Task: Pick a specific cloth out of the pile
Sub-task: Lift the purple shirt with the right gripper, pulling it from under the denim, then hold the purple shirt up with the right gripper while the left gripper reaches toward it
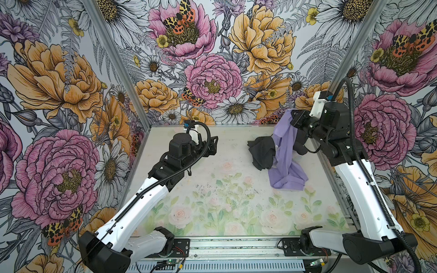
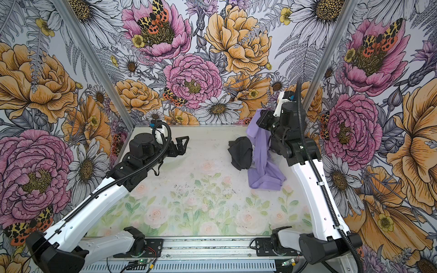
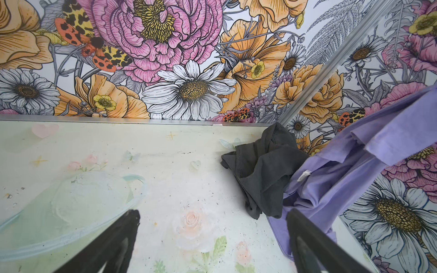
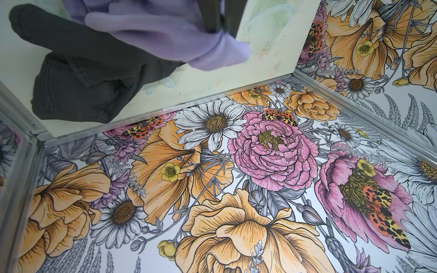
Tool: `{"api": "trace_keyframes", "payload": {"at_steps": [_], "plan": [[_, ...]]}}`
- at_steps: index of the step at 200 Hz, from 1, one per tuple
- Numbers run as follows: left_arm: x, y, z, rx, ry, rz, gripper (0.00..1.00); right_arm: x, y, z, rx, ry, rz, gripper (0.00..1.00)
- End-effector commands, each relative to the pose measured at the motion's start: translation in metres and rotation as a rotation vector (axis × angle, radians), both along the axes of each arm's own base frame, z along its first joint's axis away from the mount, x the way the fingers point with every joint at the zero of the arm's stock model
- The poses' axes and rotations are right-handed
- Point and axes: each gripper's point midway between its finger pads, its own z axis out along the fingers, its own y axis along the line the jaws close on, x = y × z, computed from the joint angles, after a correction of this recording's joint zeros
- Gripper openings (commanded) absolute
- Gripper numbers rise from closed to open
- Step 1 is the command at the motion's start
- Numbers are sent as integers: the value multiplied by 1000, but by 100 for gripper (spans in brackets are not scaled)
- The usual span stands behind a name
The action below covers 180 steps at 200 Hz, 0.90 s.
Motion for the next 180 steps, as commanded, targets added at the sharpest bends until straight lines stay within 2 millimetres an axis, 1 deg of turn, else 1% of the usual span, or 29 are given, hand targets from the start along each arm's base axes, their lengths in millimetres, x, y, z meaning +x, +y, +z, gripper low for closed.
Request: {"api": "trace_keyframes", "payload": {"at_steps": [1, 60, 94, 123, 141, 180], "plan": [[-6, -6, 24, -27, -83, -40, 99, -4, 9, 39, -44, -113, 19, 0], [-13, -8, 38, -55, -137, -68, 99, -9, 40, 69, -53, -176, 81, 0], [-19, -17, 49, -94, -185, -119, 99, -12, 60, 78, -56, -197, 112, 0], [-20, -25, 52, -98, -193, -150, 99, -19, 73, 87, -77, -223, 125, 0], [-20, -27, 53, -95, -198, -155, 99, -22, 75, 93, -88, -239, 116, 0], [-21, -30, 54, -102, -202, -172, 99, -26, 71, 106, -110, -271, 99, 0]]}}
